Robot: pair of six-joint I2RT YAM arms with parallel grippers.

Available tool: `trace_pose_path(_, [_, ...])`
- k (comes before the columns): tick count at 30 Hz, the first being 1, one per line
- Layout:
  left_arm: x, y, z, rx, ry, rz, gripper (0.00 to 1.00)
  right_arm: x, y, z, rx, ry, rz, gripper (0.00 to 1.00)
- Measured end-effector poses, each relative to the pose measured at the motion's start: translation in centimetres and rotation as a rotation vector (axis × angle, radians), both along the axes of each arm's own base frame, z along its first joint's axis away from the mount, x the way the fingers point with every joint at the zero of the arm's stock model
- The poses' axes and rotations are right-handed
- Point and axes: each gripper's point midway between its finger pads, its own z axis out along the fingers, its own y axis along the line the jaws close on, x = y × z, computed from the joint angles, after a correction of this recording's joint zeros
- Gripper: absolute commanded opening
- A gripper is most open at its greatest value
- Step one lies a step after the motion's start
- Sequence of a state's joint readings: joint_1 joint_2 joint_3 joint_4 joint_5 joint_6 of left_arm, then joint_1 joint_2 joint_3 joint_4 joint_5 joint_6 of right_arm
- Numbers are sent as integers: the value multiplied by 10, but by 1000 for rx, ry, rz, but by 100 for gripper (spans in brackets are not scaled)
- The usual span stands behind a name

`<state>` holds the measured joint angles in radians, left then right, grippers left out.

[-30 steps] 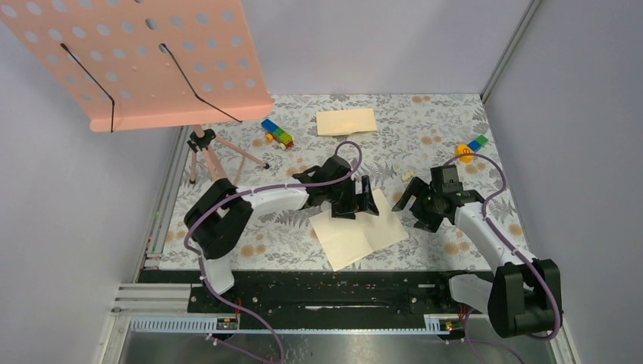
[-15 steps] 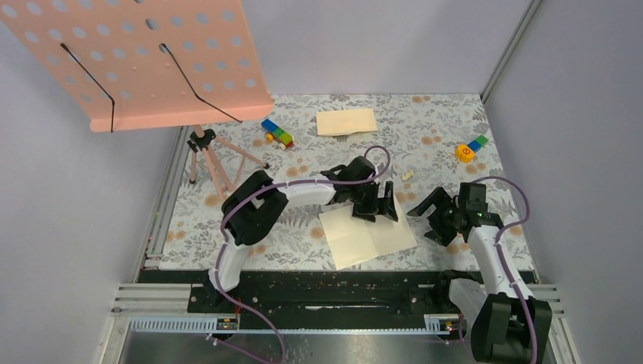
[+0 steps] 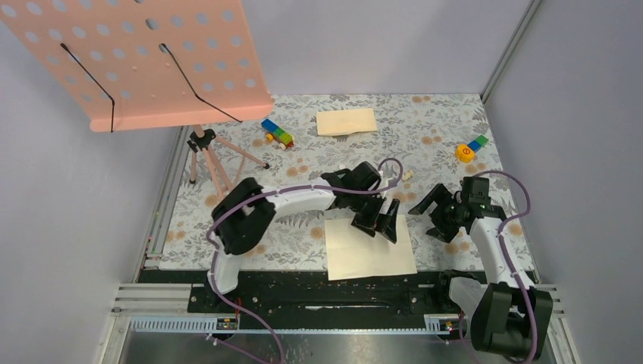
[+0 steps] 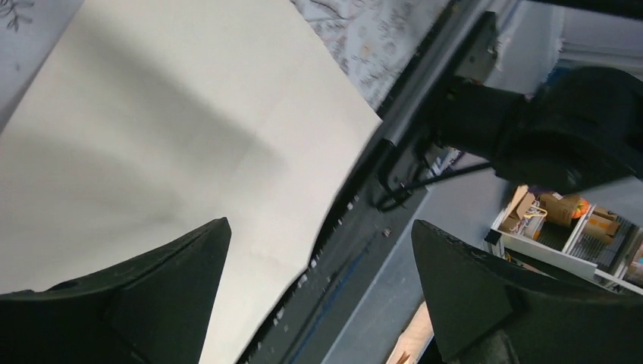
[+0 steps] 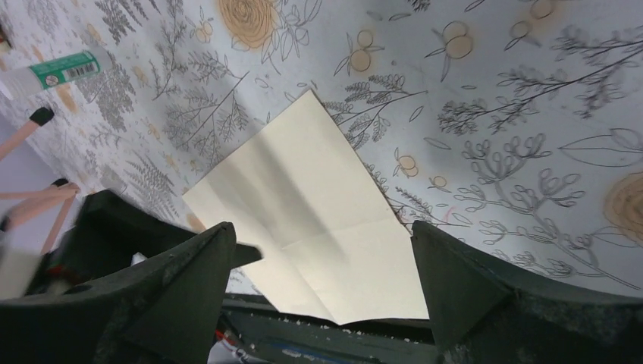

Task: Place the letter into the envelope and seal it
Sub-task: Adjust the letter at the center of the board, then fold the letter at the center of the board.

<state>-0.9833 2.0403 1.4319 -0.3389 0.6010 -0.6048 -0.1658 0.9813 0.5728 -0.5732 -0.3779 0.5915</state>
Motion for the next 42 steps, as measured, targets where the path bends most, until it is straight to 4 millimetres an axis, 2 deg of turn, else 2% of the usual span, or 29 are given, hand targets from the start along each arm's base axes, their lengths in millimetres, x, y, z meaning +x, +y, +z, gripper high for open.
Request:
trace_pose_path(4, [-1, 18, 39, -51, -45, 15, 93, -5, 10, -10, 59, 48, 33, 92])
trace_pose_path(6, [-1, 31, 51, -72, -58, 38, 93, -10, 13, -16, 76, 61, 39, 91])
trace_pose_path(7, [-3, 39, 50, -70, -55, 49, 93, -16, 16, -21, 89, 71, 43, 91])
trace_pose_path(9, [-8, 61, 35, -32, -27, 77, 94, -25, 20, -30, 109, 87, 43, 91])
trace_pose_path(12, [-16, 94, -4, 72, 46, 124, 94, -37, 25, -44, 138, 111, 36, 91])
trace_pose_path(14, [-22, 116, -25, 137, 94, 155, 94, -38, 30, -43, 175, 111, 32, 91])
trace_pose_path(15, [-23, 119, -27, 141, 119, 166, 94, -36, 31, -43, 182, 104, 33, 91])
trace_pose_path(23, [12, 117, -27, 121, 105, 219, 94, -30, 48, -41, 235, 58, 61, 90])
trace_pose_path(28, [47, 128, -26, 157, 24, 269, 94, -39, 66, -39, 263, 21, 120, 91])
trace_pose_path(30, [52, 130, -24, 169, 5, 269, 94, -42, 67, -39, 261, 13, 122, 91])
trace_pose_path(33, [48, 129, -20, 182, -5, 247, 94, -44, 64, -39, 241, 9, 106, 91])
trace_pose_path(37, [26, 122, -5, 174, -13, 195, 94, -49, 59, -39, 210, 25, 86, 91])
trace_pose_path(42, [-2, 86, 27, 96, -36, 94, 93, -52, 44, -37, 117, 21, 44, 91])
